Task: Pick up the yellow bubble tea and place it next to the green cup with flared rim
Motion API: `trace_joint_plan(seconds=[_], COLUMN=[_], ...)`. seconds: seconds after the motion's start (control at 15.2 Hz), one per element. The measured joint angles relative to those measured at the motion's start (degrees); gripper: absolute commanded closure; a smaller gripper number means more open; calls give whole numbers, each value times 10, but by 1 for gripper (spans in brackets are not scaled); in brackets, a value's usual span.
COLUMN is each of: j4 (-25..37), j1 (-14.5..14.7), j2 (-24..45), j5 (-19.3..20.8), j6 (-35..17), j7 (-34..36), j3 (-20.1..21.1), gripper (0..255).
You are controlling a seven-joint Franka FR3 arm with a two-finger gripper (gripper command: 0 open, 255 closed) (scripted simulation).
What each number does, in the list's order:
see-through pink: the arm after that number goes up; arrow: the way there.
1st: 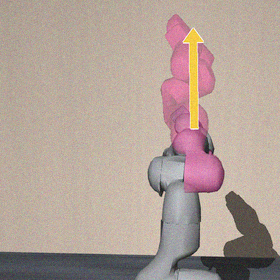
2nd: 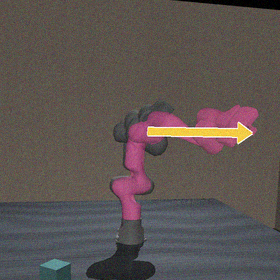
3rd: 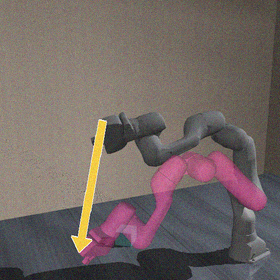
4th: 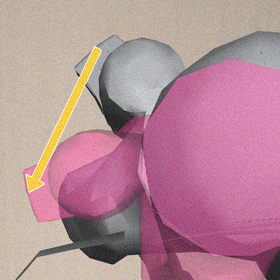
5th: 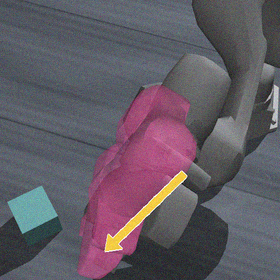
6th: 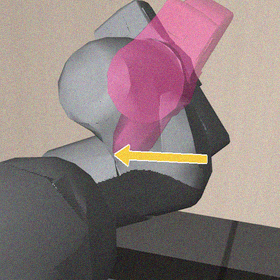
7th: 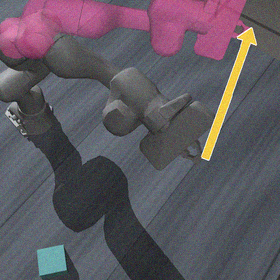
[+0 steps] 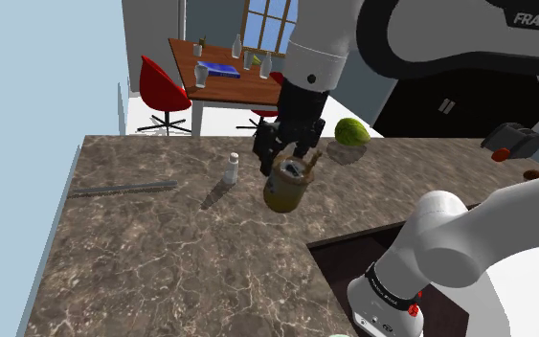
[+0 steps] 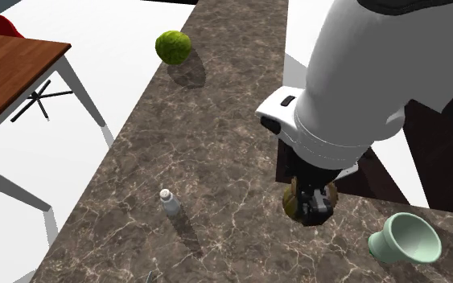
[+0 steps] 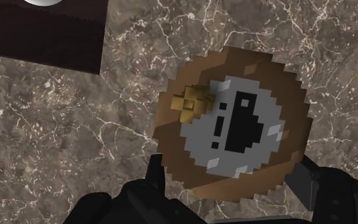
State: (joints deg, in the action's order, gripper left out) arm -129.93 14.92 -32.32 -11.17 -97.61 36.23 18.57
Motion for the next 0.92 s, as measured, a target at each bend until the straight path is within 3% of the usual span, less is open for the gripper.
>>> trace_joint_plan(seconds=[0.92], j4=[12], j1=[75], j2=[-52], j5=[-96], j6=[29], j7=[182], j3=[141], gripper=[255])
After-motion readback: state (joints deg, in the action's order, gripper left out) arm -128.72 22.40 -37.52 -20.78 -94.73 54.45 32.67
